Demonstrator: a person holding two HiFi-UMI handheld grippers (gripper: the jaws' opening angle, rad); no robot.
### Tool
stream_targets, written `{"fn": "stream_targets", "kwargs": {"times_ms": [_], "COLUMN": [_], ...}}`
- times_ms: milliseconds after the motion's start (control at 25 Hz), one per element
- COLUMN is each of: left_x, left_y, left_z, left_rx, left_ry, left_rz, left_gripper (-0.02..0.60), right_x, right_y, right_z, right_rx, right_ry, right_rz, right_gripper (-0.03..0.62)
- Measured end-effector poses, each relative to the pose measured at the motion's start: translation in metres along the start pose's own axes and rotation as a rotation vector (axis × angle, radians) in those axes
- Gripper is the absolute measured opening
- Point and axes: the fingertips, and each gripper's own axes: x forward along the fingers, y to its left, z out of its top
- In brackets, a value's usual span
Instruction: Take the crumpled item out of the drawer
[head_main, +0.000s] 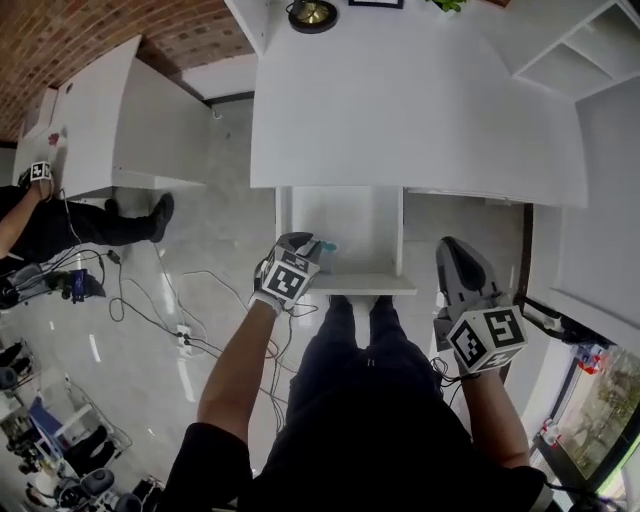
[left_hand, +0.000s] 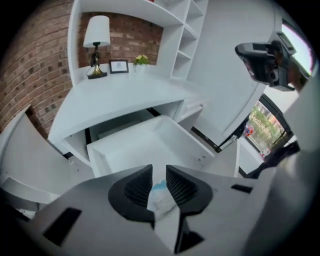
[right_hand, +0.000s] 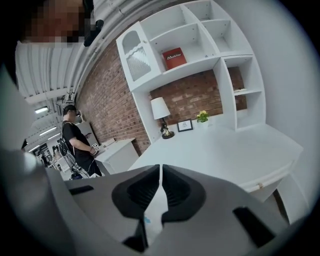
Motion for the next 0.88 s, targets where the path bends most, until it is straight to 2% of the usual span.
{"fn": "stream_targets", "kwargs": {"times_ms": [160,360,520,640,760,880], "left_x": [0.036,0.074,0.097,0.113,0.125,0.132], "left_y": [-0.001,-0.012,-0.024,-0.032,-0.04,-0.043], "left_z": [-0.02,-0.045,-0.066,-0.083,-0.095,-0.107], "left_rx": [0.069,0.207,0.221,0.252,0.276,0.276], "left_ry": [0.101,0.259,0.391,0.471,0.529,0.577], "left_rz": [-0.068,-0.156,-0.259,-0.308,-0.337,-0.331], "left_gripper": [0.077,0.11,0.127,0.129,0.129,0.129], "right_x": [0.003,0.0,-0.004,-0.009,-0.016,-0.021], "right_y": [-0.011,-0.023,-0.031,-0.036,-0.042,-0.047], "right_z": [-0.006,-0.013,-0.022,-0.028,-0.034,-0.039], "right_rx": [0.036,0.076,0.096,0.106,0.113,0.127], "right_ry": [-0.008,-0.003,0.015,0.027,0.044,0.048], "right_rz": [-0.042,-0.091,-0.13,-0.16,-0.187,-0.207], "right_gripper": [0.015,0.015,0.015,0.015,0.015,0.015]}}
